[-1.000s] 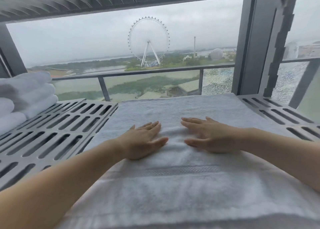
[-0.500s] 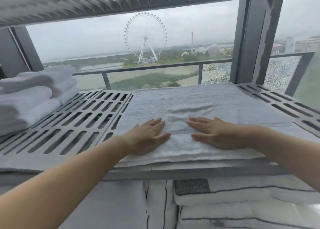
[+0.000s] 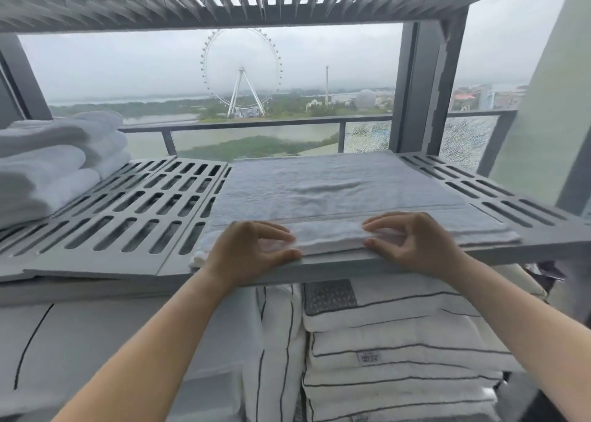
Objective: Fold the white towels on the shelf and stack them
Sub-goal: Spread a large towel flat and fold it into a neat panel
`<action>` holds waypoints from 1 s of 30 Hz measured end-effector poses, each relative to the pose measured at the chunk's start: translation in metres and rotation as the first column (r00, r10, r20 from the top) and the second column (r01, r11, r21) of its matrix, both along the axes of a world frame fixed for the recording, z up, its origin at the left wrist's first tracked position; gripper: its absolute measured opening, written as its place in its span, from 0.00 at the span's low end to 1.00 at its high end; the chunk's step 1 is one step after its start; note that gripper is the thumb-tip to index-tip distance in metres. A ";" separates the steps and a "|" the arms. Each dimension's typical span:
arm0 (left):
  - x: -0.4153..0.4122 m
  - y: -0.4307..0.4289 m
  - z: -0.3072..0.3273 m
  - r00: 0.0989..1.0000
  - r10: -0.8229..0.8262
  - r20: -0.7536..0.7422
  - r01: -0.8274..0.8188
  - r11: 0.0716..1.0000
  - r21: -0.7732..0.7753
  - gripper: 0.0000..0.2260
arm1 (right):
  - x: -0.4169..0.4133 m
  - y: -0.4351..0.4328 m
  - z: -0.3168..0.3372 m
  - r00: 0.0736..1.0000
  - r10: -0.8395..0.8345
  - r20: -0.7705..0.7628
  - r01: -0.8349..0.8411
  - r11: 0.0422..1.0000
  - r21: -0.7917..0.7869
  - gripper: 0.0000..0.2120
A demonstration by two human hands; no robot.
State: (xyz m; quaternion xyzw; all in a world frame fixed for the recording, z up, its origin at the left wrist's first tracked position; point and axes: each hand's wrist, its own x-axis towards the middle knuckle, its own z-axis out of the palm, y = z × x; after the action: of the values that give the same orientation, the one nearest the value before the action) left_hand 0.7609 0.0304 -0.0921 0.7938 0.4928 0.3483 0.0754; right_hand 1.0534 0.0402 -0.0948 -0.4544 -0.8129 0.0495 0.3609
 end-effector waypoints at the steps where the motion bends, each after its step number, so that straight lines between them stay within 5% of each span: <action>1: 0.001 0.000 0.000 1.000 0.001 0.009 -0.001 1.000 -0.003 0.18 | -0.002 0.000 -0.001 1.000 -0.017 0.007 0.017 1.000 0.015 0.13; 8: 0.015 -0.002 0.000 0.999 0.031 -0.024 -0.031 0.999 -0.019 0.11 | -0.004 0.000 -0.004 0.998 -0.045 -0.054 0.043 0.998 -0.039 0.10; 16: 0.101 0.005 0.001 0.993 -0.013 -0.121 0.033 0.987 0.160 0.09 | 0.006 -0.004 -0.001 0.996 -0.037 -0.077 0.037 0.999 -0.003 0.11; 22: 0.096 0.005 -0.011 0.997 -0.039 0.073 0.025 0.983 0.182 0.04 | 0.070 -0.005 0.003 0.987 -0.109 -0.121 0.103 0.993 -0.050 0.15; 30: 0.154 0.009 0.001 0.999 0.015 -0.032 -0.011 0.992 0.124 0.06 | 0.082 0.004 0.010 0.998 -0.045 -0.055 0.038 0.993 -0.112 0.21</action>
State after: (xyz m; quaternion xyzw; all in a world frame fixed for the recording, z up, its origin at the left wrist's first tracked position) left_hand 0.9149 0.0398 -0.0906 0.7994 0.4767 0.3653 0.0155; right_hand 1.1350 0.0444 -0.0853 -0.4888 -0.7887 0.0998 0.3592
